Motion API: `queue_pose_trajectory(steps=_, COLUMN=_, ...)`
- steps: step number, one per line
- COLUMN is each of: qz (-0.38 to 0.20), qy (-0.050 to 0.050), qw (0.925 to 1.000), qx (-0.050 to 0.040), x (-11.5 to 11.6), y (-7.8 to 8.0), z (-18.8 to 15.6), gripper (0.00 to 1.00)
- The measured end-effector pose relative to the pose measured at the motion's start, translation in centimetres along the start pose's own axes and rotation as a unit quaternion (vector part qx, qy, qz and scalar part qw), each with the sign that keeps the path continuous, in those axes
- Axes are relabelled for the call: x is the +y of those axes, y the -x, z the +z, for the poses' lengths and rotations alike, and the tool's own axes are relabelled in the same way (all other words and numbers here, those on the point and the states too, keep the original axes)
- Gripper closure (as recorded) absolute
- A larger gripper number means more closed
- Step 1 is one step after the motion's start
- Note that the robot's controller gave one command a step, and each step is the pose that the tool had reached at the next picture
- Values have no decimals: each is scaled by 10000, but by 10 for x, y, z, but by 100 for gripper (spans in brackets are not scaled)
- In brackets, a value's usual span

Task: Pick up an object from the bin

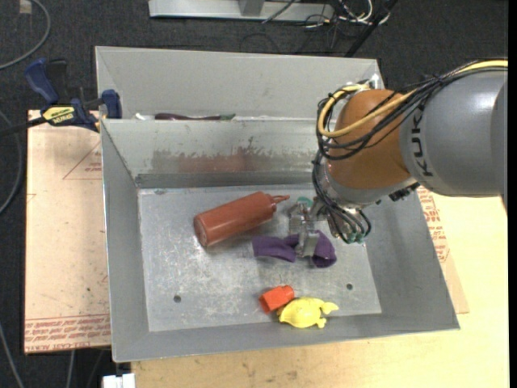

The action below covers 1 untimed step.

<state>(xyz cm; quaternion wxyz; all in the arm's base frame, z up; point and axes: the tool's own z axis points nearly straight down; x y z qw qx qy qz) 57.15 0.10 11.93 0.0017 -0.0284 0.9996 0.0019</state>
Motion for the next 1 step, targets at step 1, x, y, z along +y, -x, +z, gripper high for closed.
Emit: queue_pose_trajectory(steps=1, qz=0, qy=2, qw=10000, qx=25, x=0, y=-1, z=-15, gripper=100)
